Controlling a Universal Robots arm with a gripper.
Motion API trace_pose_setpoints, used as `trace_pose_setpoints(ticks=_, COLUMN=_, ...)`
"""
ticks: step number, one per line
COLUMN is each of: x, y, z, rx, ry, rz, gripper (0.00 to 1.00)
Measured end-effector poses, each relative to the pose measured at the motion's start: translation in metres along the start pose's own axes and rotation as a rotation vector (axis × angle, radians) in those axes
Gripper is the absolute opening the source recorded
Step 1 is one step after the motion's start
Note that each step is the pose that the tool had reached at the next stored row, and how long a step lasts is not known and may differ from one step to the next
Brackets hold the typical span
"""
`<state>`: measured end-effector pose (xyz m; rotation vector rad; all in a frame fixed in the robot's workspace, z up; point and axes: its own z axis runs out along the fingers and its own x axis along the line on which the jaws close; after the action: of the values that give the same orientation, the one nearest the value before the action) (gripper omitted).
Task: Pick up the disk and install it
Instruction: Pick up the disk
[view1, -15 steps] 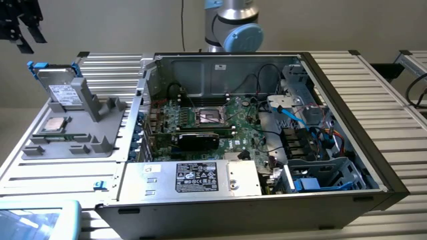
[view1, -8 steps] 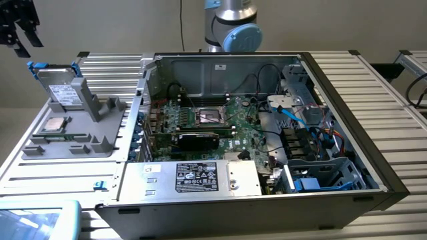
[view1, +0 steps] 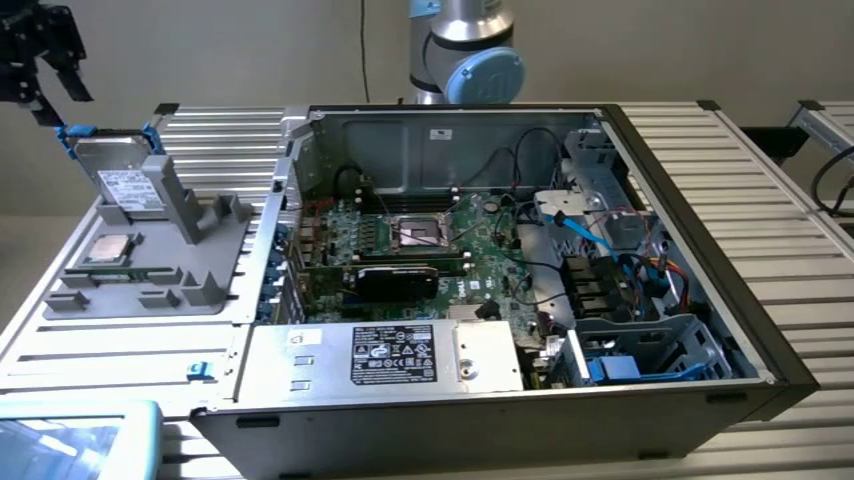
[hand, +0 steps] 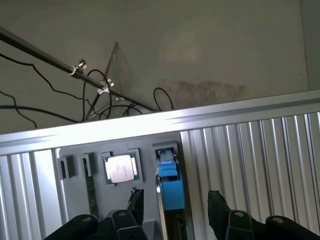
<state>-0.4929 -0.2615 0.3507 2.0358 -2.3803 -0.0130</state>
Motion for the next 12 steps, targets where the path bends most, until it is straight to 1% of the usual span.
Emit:
trace_pose_setpoints(ticks=5, x=0.002, y=-0.0015, z=0.0054, rx=-0.0242, ry=0.004, rz=-0.023, gripper=0.63)
trace_pose_setpoints(ticks=6, x=0.002, y=-0.0027, z=0.0068, rx=-0.0271, ry=0.0046, rz=-0.027, gripper=0.63)
trace_pose_setpoints(ticks=9, x=0.002, y=-0.0078, z=0.0117, rx=-0.0277, ry=0.0054, rz=-0.034, gripper=0.63)
trace_pose_setpoints(ticks=12, x=0.002, y=-0.0097, z=0.0173, rx=-0.0272, ry=0.0082, rz=-0.044, gripper=0.63)
